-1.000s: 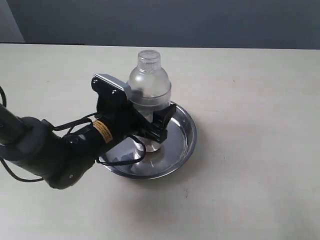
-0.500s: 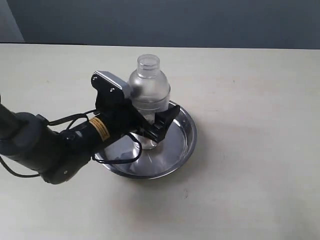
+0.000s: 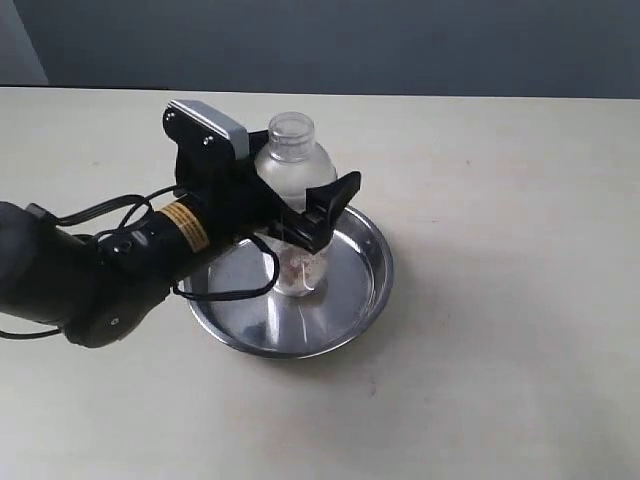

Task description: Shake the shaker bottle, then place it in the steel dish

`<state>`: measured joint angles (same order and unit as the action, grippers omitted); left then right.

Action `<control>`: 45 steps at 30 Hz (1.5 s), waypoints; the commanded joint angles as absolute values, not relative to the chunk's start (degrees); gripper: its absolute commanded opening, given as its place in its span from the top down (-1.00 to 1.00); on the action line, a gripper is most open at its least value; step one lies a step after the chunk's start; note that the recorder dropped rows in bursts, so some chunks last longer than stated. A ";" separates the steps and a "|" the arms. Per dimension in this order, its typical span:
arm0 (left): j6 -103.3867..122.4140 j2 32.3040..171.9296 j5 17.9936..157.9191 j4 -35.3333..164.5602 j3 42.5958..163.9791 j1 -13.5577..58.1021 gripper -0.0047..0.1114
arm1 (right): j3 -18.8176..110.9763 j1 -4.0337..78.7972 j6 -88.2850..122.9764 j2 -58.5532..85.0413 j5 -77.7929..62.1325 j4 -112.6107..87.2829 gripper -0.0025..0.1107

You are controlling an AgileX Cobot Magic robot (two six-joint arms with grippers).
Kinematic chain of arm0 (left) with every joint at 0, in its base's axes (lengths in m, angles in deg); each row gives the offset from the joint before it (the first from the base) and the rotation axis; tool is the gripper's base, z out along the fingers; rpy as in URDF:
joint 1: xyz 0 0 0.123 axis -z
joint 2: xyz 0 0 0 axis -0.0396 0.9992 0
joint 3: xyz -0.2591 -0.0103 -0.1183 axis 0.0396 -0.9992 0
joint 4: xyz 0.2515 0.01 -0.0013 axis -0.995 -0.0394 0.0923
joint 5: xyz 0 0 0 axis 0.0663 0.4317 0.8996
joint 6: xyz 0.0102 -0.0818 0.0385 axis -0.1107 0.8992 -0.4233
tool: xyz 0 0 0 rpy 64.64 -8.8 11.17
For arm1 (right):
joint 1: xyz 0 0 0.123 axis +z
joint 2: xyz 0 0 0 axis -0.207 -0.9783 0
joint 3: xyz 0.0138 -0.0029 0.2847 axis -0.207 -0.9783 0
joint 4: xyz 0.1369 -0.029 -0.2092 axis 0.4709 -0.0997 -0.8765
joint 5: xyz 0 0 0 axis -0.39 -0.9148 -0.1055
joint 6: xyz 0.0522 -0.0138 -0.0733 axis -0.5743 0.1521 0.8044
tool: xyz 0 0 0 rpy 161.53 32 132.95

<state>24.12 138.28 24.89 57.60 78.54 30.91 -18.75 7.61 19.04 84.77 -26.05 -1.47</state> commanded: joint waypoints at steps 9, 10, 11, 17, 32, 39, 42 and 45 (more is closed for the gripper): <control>15.44 124.13 37.50 61.47 78.69 29.75 -0.88 | -18.82 7.44 19.14 85.04 -25.55 -1.59 0.97; 14.75 122.93 38.93 61.76 78.69 29.75 -0.87 | -18.82 7.44 19.14 85.04 -25.55 -1.59 0.97; 13.89 121.23 40.68 62.53 78.69 29.75 -0.83 | -18.82 7.44 19.14 85.04 -25.55 -1.59 0.97; 6.22 105.72 58.81 68.93 78.69 29.75 0.04 | -18.82 7.44 19.14 85.04 -25.55 -1.59 0.97; -15.46 64.76 95.55 83.53 74.80 28.10 0.91 | -18.82 7.44 19.14 85.04 -25.55 -1.59 0.97; -15.39 60.56 84.70 79.31 74.03 28.10 0.91 | -18.82 7.44 19.14 85.04 -25.55 -1.59 0.97; -13.46 58.01 84.09 73.69 70.47 27.56 0.91 | -18.82 7.44 19.14 85.04 -25.55 -1.59 0.97; -4.85 54.33 83.23 73.66 65.31 24.43 0.91 | -18.82 7.44 19.14 85.04 -25.55 -1.59 0.97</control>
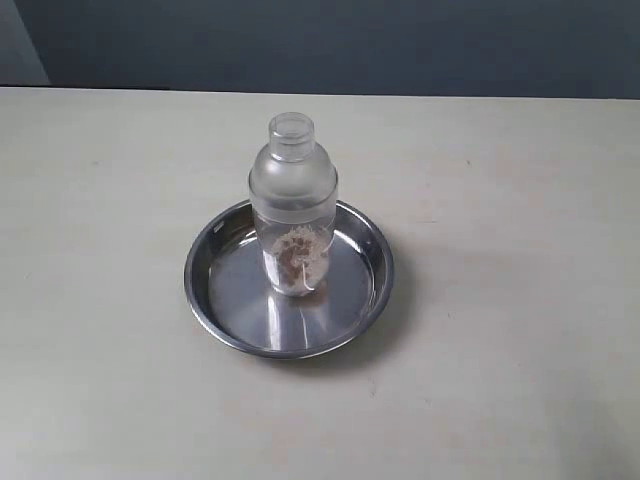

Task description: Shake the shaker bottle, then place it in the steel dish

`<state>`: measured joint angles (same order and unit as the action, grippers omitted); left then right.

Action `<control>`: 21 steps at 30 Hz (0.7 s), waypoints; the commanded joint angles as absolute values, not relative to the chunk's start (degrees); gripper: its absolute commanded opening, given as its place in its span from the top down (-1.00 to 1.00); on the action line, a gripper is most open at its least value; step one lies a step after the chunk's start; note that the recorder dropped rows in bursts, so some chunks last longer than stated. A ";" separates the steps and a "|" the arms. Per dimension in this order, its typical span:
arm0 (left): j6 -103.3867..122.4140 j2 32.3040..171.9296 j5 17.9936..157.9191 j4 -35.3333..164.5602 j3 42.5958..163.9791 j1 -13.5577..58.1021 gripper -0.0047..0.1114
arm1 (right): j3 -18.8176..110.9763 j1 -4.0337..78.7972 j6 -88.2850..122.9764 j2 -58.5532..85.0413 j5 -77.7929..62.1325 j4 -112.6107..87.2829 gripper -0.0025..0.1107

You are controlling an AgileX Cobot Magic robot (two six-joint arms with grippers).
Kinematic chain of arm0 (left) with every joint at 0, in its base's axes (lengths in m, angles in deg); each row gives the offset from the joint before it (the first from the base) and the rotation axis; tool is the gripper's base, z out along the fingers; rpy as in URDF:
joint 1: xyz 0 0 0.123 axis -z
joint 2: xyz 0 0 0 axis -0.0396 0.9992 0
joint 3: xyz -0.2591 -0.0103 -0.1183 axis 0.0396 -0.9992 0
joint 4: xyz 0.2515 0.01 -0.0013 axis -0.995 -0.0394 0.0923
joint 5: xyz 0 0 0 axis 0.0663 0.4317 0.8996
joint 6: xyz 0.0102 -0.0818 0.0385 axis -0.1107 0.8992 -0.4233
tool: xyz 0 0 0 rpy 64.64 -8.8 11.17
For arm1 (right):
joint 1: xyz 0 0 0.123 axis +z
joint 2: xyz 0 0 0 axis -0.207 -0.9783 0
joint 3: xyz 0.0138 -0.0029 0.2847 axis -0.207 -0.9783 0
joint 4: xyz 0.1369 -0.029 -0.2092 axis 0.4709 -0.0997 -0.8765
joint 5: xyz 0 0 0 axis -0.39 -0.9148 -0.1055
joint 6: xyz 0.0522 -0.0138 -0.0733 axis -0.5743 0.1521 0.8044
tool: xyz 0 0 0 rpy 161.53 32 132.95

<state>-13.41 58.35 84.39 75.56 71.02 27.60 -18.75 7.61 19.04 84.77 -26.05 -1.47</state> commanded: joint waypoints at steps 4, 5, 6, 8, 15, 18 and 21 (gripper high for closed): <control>0.27 49.82 83.88 73.66 59.11 19.08 0.91 | -18.82 7.44 19.14 85.04 -25.55 -1.59 0.97; 1.39 48.97 84.80 73.66 58.33 18.00 0.91 | -18.82 7.44 19.14 85.04 -25.55 -1.59 0.97; 2.74 47.92 86.01 73.66 57.46 16.65 0.91 | -18.82 7.44 19.14 85.04 -25.55 -1.59 0.97; 4.80 45.96 87.96 73.57 56.08 14.53 0.91 | -18.82 7.44 19.14 85.04 -25.55 -1.59 0.97; 12.40 41.19 89.12 73.57 51.77 10.50 0.91 | -18.82 7.44 19.14 85.04 -25.55 -1.59 0.97; 14.06 40.78 91.36 73.57 51.01 10.38 0.91 | -18.82 7.44 19.14 85.04 -25.55 -1.59 0.97; 14.87 40.41 92.61 73.57 49.68 10.38 0.91 | -18.82 7.44 19.14 85.04 -25.55 -1.59 0.97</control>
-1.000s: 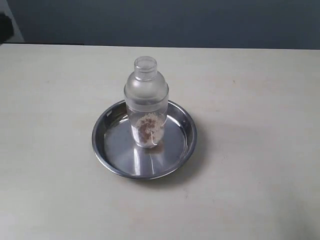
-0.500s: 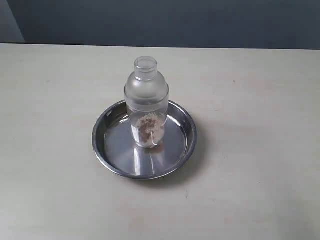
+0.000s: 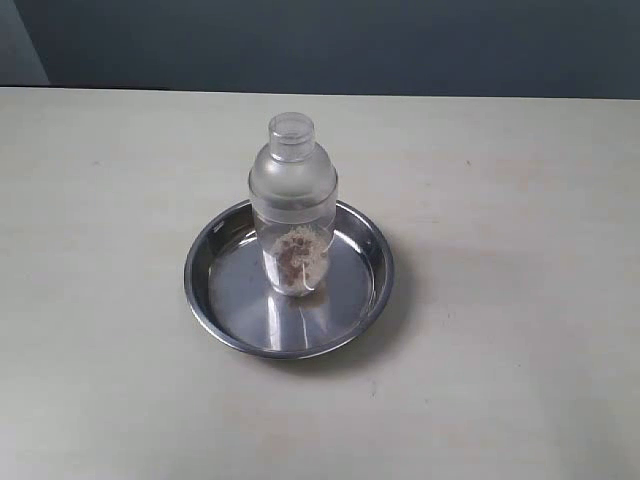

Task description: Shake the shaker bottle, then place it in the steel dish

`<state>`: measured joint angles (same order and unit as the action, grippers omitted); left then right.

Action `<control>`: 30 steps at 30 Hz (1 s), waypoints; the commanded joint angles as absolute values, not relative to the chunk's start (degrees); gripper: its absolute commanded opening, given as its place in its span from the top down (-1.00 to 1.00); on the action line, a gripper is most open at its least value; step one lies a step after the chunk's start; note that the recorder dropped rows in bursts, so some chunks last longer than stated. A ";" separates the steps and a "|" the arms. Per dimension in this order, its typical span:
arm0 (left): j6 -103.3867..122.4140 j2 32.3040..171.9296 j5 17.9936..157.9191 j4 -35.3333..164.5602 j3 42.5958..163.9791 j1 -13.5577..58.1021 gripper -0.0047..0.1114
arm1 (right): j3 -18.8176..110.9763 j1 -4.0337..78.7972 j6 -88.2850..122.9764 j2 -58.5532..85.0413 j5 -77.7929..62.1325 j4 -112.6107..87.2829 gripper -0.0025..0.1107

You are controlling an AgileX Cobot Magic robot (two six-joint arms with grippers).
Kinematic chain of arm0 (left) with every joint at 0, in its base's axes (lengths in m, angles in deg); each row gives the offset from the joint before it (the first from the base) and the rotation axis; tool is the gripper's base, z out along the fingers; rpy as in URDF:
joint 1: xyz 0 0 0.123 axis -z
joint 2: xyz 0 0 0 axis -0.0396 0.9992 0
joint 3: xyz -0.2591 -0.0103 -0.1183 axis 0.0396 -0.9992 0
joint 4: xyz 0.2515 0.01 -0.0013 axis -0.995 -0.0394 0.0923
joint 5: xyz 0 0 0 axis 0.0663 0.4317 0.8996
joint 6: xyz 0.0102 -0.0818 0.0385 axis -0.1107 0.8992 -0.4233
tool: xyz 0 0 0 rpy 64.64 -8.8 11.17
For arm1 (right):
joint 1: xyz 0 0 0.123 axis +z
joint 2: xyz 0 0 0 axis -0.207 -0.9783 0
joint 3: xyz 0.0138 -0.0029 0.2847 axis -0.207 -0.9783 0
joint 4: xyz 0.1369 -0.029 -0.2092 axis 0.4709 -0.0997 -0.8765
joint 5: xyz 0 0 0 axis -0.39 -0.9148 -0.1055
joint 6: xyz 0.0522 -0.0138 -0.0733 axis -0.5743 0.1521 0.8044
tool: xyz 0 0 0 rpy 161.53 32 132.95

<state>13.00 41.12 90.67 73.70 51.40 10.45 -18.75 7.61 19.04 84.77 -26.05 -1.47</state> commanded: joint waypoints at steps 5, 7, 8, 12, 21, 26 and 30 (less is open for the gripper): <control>14.87 38.66 95.62 73.57 47.60 10.38 0.91 | -18.82 7.44 19.14 85.04 -25.55 -1.59 0.97; 14.87 37.74 95.78 73.57 46.54 10.38 0.91 | -18.82 7.44 19.14 85.04 -25.55 -1.59 0.97; 14.87 37.23 95.78 73.57 45.85 10.38 0.91 | -18.82 7.44 19.14 85.04 -25.55 -1.59 0.97; 14.87 35.00 95.78 73.57 43.09 10.38 0.91 | -18.82 7.44 19.14 85.04 -25.55 -1.59 0.97; 14.47 32.30 101.72 71.12 42.60 10.38 0.91 | -18.82 7.44 19.14 85.04 -25.55 -1.59 0.97; 12.64 32.30 100.87 69.04 42.60 10.38 0.91 | -18.82 7.44 19.14 85.04 -25.55 -1.59 0.97; 12.64 32.30 99.93 68.95 42.60 10.38 0.91 | -18.82 7.44 19.14 85.04 -25.55 -1.59 0.97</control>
